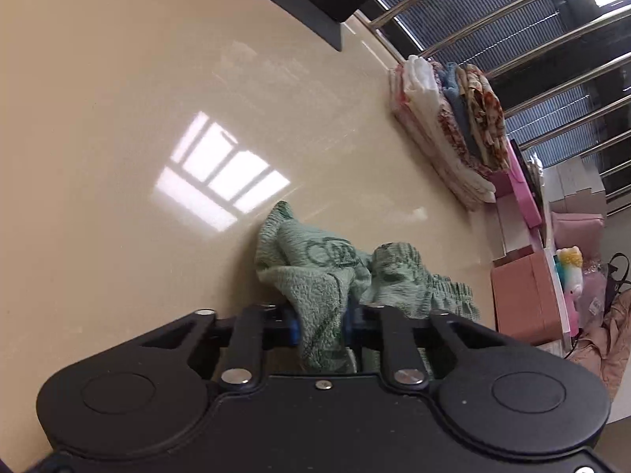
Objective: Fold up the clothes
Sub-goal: 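Lift the held end with both grippers and fold it over the garment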
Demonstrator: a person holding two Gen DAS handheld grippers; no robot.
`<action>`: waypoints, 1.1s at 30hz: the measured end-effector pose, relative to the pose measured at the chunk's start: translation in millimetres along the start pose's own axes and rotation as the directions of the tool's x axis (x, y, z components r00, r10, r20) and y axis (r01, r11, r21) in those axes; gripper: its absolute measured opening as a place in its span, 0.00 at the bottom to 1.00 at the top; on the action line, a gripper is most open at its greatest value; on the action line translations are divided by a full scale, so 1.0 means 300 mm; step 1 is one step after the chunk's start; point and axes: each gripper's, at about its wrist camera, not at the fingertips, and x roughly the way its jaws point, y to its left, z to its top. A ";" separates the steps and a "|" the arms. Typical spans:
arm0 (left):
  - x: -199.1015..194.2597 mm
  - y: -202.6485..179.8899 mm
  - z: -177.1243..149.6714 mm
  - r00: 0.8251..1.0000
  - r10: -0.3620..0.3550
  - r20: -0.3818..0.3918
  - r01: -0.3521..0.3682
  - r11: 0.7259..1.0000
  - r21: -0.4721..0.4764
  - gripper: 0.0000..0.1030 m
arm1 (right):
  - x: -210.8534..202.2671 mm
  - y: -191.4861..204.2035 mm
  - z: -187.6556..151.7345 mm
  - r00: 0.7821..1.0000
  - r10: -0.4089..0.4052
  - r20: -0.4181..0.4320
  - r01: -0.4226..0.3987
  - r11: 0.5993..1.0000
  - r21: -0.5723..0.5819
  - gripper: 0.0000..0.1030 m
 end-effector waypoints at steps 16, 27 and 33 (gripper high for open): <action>0.124 -0.711 -0.133 0.990 0.100 -0.100 -0.031 0.842 0.538 0.09 | -0.291 -0.295 -0.184 0.910 0.142 0.388 -0.348 0.772 0.532 0.06; 0.404 -0.812 -0.260 0.955 0.279 -0.104 -0.162 0.780 0.604 0.30 | -0.308 -0.510 -0.339 0.930 -0.048 0.365 -0.255 0.630 0.733 0.05; 0.312 -0.827 -0.263 0.989 0.129 -0.067 -0.060 0.784 0.618 0.77 | -0.268 -0.552 -0.390 0.953 -0.063 0.297 -0.208 0.580 0.788 0.10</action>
